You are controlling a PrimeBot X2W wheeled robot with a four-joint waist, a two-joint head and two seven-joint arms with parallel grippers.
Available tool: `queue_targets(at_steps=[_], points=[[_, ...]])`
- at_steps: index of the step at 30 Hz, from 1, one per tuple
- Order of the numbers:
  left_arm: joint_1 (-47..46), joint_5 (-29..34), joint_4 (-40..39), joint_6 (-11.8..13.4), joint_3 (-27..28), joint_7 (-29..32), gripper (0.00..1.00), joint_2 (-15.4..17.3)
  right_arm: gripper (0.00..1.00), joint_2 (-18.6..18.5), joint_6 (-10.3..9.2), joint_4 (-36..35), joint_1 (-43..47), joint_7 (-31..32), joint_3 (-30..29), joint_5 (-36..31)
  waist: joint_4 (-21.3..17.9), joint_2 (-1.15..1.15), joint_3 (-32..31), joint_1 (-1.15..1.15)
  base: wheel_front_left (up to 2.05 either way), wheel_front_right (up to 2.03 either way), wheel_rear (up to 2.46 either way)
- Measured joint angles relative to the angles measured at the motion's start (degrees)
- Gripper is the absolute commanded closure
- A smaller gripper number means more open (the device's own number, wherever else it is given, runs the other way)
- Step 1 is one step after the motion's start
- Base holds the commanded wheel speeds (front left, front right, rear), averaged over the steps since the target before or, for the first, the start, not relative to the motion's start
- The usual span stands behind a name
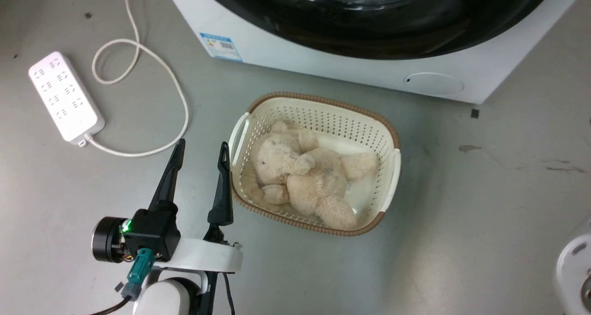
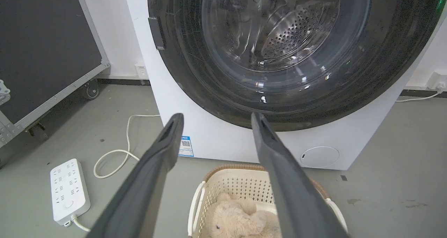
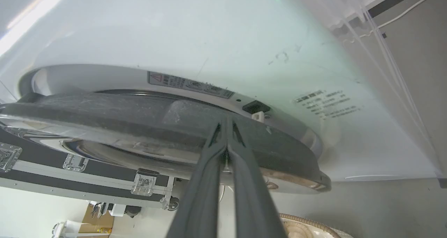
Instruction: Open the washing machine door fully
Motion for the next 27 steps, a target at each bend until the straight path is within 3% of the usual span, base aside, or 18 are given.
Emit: queue_targets(at_steps=[13, 21, 27], points=[[-2.0, -3.1, -0.8, 1.2, -2.1, -1.8, 0.00, 0.0, 1.00, 0.1, 0.00, 3.4, -10.9, 11.1, -9.1, -3.9, 3.1, 0.00, 3.7, 0.00, 0.00, 0.00, 0.00], [-2.0, -3.0, -0.5, 1.5, -2.2, -2.8, 0.00, 0.0, 1.00, -0.2, -0.10, 2.5, -8.9, 20.5, -11.4, -4.0, 3.4, 0.00, 1.2, 0.00, 0.00, 0.00, 0.00], [-1.6, -3.0, 0.5, 1.4, -2.1, -3.2, 0.00, 0.0, 1.00, 0.2, -0.09, 1.4, -1.1, 26.0, -8.8, 0.5, 2.9, 0.00, -2.5, -0.01, 0.00, 0.00, 0.00]])
